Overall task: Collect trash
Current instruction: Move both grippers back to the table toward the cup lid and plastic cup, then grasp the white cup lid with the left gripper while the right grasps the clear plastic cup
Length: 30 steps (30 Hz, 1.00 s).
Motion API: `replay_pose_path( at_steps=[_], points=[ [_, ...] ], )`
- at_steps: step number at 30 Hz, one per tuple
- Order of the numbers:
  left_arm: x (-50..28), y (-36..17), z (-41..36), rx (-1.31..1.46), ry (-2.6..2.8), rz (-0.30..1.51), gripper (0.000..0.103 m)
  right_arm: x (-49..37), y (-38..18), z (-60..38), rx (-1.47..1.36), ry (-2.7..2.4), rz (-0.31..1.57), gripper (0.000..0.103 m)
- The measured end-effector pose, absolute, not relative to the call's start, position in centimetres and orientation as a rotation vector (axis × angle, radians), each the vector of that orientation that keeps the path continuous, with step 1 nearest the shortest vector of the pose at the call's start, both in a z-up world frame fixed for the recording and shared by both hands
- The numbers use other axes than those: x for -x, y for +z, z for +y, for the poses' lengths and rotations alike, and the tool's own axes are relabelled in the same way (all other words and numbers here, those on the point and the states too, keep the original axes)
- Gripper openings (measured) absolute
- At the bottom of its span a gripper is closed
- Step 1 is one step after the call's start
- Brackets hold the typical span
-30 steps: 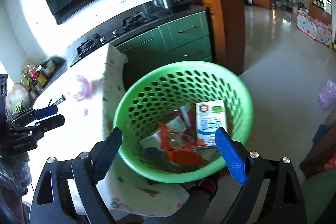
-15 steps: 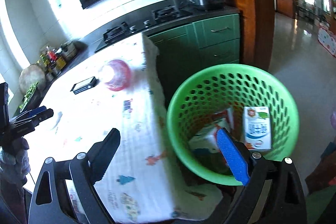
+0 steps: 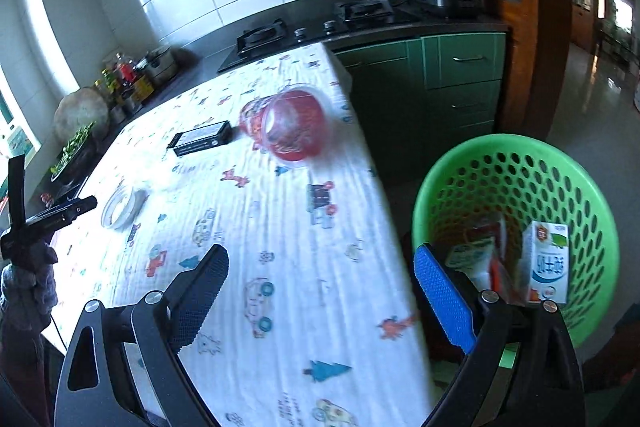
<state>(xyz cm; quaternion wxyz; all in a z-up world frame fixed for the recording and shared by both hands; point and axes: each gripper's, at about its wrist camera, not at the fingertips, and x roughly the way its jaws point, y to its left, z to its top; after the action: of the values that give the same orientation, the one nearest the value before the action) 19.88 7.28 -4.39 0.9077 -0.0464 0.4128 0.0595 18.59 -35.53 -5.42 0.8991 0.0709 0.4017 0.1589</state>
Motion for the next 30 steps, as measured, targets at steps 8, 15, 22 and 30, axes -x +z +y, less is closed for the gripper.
replay_pose_path(
  at_steps=[8, 15, 22, 30],
  points=[
    [-21.9, -6.8, 11.1, 0.19, 0.134, 0.904, 0.065, -20.2, -5.1, -31.0, -0.109, 0.42, 0.85, 0.091],
    [-23.3, -8.9, 12.6, 0.26, 0.078, 0.954, 0.054, -21.1, -4.5, -26.0, -0.025, 0.504, 0.846, 0.091],
    [-23.5, -10.1, 13.6, 0.301, 0.038, 0.979, 0.034, -22.4, -4.6, -21.4, 0.034, 0.584, 0.853, 0.091],
    [-23.2, -10.2, 13.9, 0.316, 0.018, 0.98, 0.006, -24.7, -5.3, -16.4, 0.069, 0.674, 0.878, 0.091]
  ],
)
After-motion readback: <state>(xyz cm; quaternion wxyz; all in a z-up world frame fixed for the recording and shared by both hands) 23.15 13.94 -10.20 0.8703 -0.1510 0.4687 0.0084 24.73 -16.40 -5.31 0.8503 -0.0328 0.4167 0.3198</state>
